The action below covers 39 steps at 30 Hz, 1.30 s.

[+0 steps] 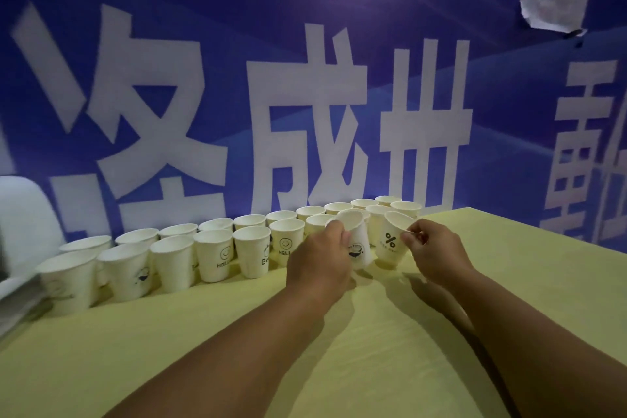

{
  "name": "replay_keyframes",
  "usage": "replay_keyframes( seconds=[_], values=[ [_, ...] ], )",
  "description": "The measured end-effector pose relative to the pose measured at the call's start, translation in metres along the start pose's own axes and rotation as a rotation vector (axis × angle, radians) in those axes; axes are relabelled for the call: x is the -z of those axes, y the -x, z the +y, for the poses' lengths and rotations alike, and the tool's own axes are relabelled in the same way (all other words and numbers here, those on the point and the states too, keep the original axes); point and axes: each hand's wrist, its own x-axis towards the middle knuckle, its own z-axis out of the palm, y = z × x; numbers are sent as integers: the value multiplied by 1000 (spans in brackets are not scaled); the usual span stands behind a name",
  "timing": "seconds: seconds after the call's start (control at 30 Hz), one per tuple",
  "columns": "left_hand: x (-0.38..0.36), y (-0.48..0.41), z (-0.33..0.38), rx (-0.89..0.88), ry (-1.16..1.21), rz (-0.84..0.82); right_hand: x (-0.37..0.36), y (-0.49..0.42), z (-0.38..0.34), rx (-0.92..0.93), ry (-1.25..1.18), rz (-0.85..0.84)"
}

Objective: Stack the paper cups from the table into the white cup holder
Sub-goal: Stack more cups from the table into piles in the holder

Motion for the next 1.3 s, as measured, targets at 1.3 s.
replay_keyframes(
  seconds=[1.3],
  values=[
    [333,108,-312,223,-212,727,-276,180,-397,288,-805,-277]
  ],
)
